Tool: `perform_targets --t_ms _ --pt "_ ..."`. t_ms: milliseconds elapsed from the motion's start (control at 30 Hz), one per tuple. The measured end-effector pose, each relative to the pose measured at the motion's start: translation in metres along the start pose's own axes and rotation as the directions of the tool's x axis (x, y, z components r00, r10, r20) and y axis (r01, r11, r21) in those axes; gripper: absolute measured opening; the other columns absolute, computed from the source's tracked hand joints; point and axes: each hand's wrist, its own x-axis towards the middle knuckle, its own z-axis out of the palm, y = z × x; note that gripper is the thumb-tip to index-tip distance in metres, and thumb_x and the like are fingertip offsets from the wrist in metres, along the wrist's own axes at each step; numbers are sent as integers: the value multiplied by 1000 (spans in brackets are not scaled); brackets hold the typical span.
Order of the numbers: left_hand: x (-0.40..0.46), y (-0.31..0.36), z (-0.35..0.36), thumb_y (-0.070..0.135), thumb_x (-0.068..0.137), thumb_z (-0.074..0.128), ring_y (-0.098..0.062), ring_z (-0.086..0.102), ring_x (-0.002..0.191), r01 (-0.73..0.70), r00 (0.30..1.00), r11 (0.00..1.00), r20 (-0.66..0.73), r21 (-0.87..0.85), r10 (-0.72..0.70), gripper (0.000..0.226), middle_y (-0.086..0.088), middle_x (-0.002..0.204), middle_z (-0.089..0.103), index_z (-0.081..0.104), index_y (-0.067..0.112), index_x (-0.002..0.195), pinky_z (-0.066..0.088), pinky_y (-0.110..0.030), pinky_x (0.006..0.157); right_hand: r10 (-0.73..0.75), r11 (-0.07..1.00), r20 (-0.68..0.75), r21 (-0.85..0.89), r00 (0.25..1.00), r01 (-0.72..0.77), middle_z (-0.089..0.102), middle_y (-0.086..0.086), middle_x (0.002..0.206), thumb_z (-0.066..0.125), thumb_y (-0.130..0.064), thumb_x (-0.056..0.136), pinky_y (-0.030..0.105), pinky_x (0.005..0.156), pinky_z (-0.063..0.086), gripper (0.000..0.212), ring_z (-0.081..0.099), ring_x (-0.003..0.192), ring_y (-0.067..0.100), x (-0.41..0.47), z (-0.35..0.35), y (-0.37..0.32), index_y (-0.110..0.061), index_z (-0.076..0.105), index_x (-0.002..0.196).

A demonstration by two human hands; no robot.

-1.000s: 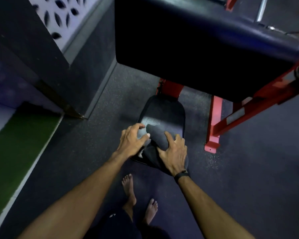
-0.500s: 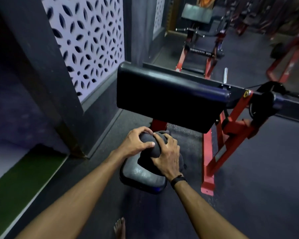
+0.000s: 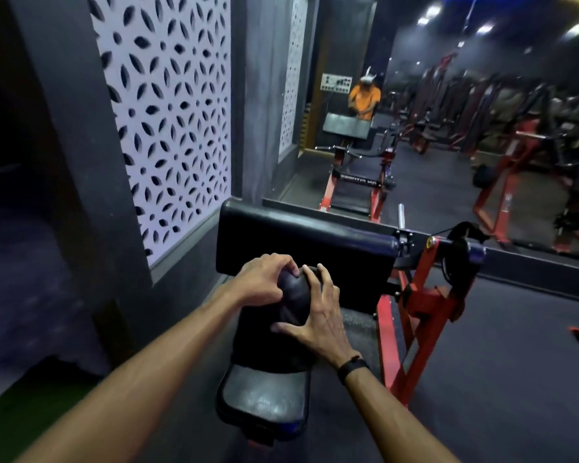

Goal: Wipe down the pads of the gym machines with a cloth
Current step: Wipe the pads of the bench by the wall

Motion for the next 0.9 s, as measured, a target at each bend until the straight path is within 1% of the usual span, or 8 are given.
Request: perform_targets --t_ms 67,133,200,333,400,533,700,900 --pt "-1 8 -18 3 65 60 -16 62 104 -90 995 994 -33 63 92 52 10 108 68 64 33 107 42 -26 80 -4 1000 11 21 1000 4 27 -1 157 74 -82 57 28 110 31 127 35 129 17 11 -20 0 -29 18 158" --pt "-3 12 -35 1 63 59 -16 63 97 -157 985 982 -50 106 163 50 9 101 69 65 30 103 39 -25 76 -20 999 12 -44 1000 20 51 -2 136 73 -81 57 30 101 39 124 44 112 17 24 -38 -2 -28 22 157" --pt "-5 11 -49 1 62 59 -16 63 96 -186 978 974 -68 131 196 49 9 100 69 65 30 101 41 -25 77 -50 988 18 -148 999 52 57 -6 112 71 -78 57 37 95 42 109 44 99 15 37 -51 -8 -29 38 149" --pt "-13 -1 -78 3 64 62 -19 64 96 -179 975 976 -113 122 193 50 10 98 67 60 33 103 49 -32 81 -159 958 -55 -248 986 140 53 -14 89 63 -74 59 41 79 37 64 42 90 15 56 -59 -31 -24 61 98" --pt "-18 -9 -91 8 68 70 -19 64 96 -172 975 979 -125 106 185 48 10 99 66 58 33 107 51 -37 83 -163 969 -43 -193 986 151 54 -10 84 72 -65 63 38 74 37 48 46 87 16 63 -60 -42 -25 53 83" --pt "-28 -34 -112 19 69 81 -17 65 93 -163 977 983 -125 89 173 43 11 96 66 62 33 104 53 -40 85 -44 999 68 -20 997 45 55 -11 72 89 -36 68 34 60 43 48 48 66 9 73 -66 -71 -26 43 78" --pt "-35 -61 -120 33 74 83 -18 64 93 -146 985 983 -76 109 155 28 7 93 65 67 31 97 52 -38 80 18 995 87 -100 996 -9 58 -10 72 89 -32 71 36 62 44 46 54 68 9 77 -80 -97 -31 43 74" --pt "-37 -70 -104 32 79 80 -24 64 95 -158 987 987 -38 33 159 23 4 93 60 68 25 97 46 -33 71 110 961 84 -262 990 -84 60 -10 78 87 -35 72 39 63 46 39 60 74 15 56 -92 -109 -27 49 81"
